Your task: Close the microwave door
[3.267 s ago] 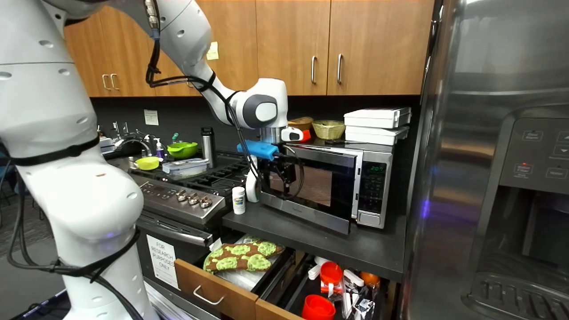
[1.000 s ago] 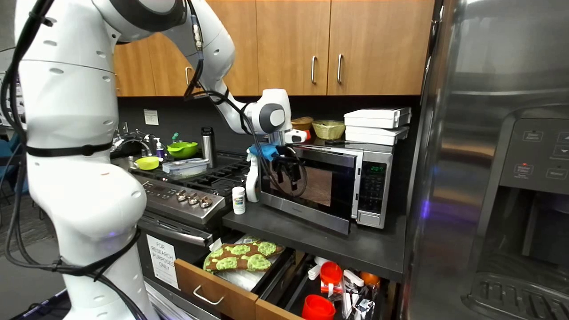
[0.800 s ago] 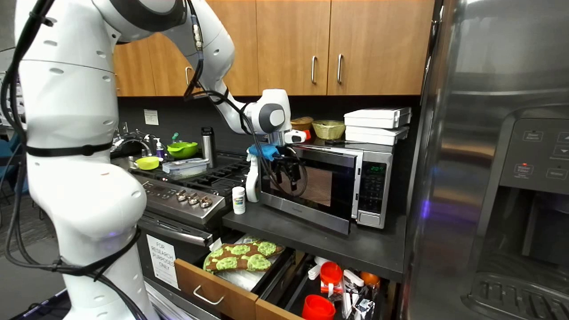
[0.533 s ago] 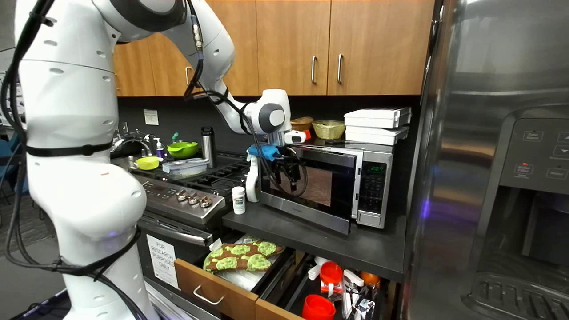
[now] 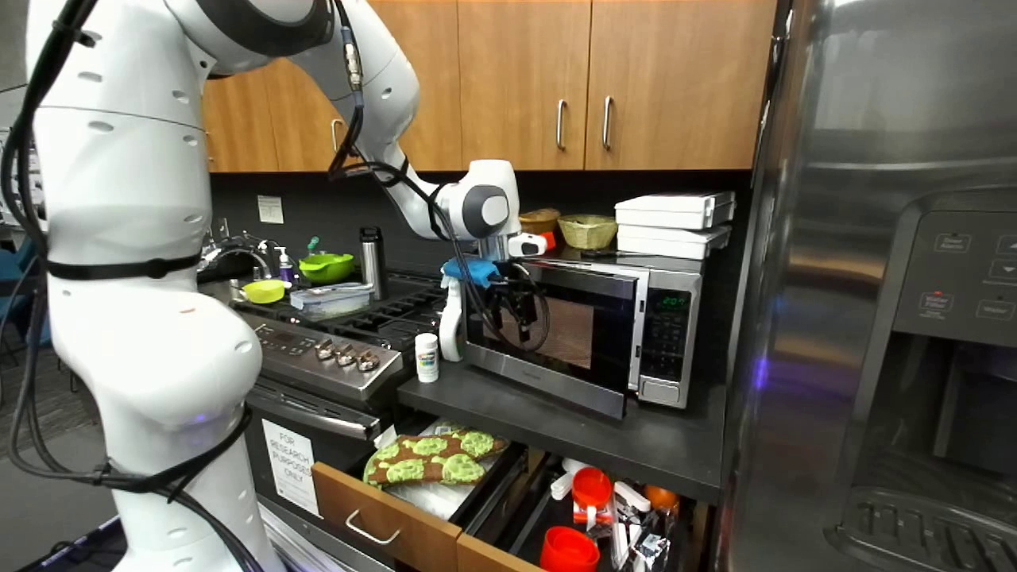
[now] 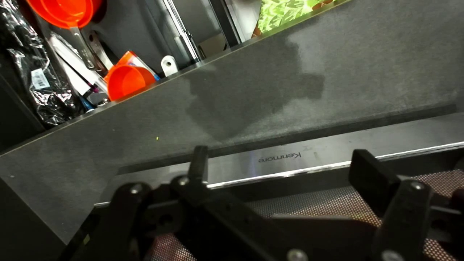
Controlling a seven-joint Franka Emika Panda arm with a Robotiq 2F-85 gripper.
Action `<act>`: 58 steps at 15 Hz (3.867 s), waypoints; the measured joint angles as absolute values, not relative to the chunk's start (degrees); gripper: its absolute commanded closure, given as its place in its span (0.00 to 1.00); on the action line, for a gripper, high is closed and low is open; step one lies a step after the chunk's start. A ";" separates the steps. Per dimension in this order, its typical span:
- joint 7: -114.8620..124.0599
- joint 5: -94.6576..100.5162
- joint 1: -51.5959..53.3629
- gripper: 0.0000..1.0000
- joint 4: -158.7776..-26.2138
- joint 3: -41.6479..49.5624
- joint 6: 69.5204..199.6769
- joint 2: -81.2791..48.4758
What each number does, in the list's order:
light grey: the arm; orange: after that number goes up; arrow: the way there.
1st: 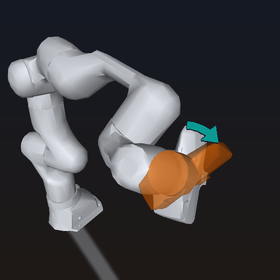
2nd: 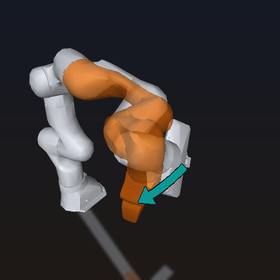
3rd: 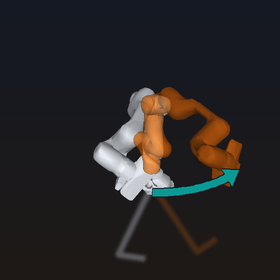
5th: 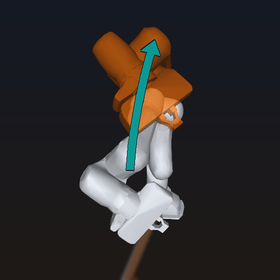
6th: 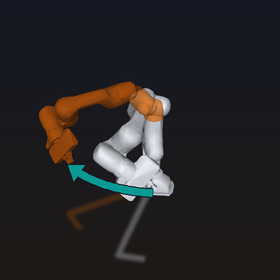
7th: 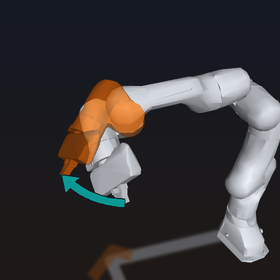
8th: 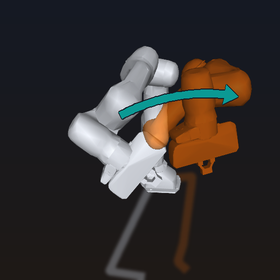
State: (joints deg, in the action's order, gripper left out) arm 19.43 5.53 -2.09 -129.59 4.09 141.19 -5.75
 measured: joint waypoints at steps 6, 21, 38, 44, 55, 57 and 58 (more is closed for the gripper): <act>19.43 5.53 -2.09 0.00 -129.59 4.09 141.19 -5.75; 19.44 9.14 -4.16 0.00 -124.70 8.31 144.07 -10.97; 21.82 13.54 -1.25 0.00 -114.02 14.00 150.38 -22.93; 21.85 15.91 0.48 0.00 -113.91 14.43 150.36 -23.55; 28.24 23.98 4.43 0.00 -112.85 19.55 150.36 -25.15; 29.57 24.68 4.64 0.00 -112.58 20.41 150.36 -25.50; 30.06 24.90 4.71 0.00 -112.45 20.77 150.36 -25.63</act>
State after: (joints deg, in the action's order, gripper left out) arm 30.06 24.90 4.71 -112.45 20.77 150.36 -25.63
